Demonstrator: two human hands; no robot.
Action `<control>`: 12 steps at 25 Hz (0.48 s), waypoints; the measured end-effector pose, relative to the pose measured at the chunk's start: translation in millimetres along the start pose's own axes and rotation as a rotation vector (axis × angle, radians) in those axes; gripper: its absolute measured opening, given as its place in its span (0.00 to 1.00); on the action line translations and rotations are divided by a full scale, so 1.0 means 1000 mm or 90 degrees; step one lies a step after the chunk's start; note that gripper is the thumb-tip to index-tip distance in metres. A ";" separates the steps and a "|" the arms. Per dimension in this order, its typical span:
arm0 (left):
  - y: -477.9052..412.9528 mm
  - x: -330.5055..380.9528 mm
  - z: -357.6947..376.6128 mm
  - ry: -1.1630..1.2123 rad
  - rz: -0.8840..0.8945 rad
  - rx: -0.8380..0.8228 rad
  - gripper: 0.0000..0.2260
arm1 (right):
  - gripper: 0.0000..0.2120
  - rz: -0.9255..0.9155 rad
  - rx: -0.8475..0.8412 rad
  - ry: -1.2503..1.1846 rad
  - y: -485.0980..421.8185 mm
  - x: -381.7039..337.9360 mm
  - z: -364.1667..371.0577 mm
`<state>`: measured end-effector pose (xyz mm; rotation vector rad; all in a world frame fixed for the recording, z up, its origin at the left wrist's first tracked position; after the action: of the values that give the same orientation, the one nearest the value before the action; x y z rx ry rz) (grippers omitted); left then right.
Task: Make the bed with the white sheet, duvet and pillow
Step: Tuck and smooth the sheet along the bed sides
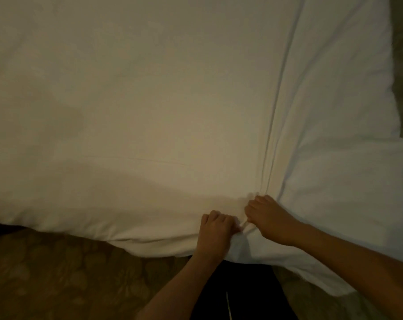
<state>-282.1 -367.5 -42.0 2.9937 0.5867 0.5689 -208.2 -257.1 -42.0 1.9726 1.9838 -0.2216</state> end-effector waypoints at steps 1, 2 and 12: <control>-0.004 0.000 0.005 -0.022 -0.006 -0.053 0.06 | 0.15 0.013 -0.041 0.010 -0.005 0.003 0.004; -0.011 -0.002 0.006 -0.028 -0.017 -0.091 0.07 | 0.13 0.038 -0.085 0.011 -0.008 0.007 0.004; -0.122 -0.089 -0.048 -0.062 0.019 0.052 0.36 | 0.26 0.214 0.127 0.019 -0.121 0.083 -0.042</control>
<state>-419.0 -289.2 -41.3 3.0898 0.5735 0.4065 -332.1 -168.3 -45.9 2.4093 1.6651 -0.3191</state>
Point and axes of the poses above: each hand's wrist, its own y-axis away from the middle knuckle, its own z-axis out of the palm, x = y × z, the point moved 5 cm from there along -y, towards the middle knuckle, and after that the axes turned 2 degrees about -y, right-handed, at the moved point
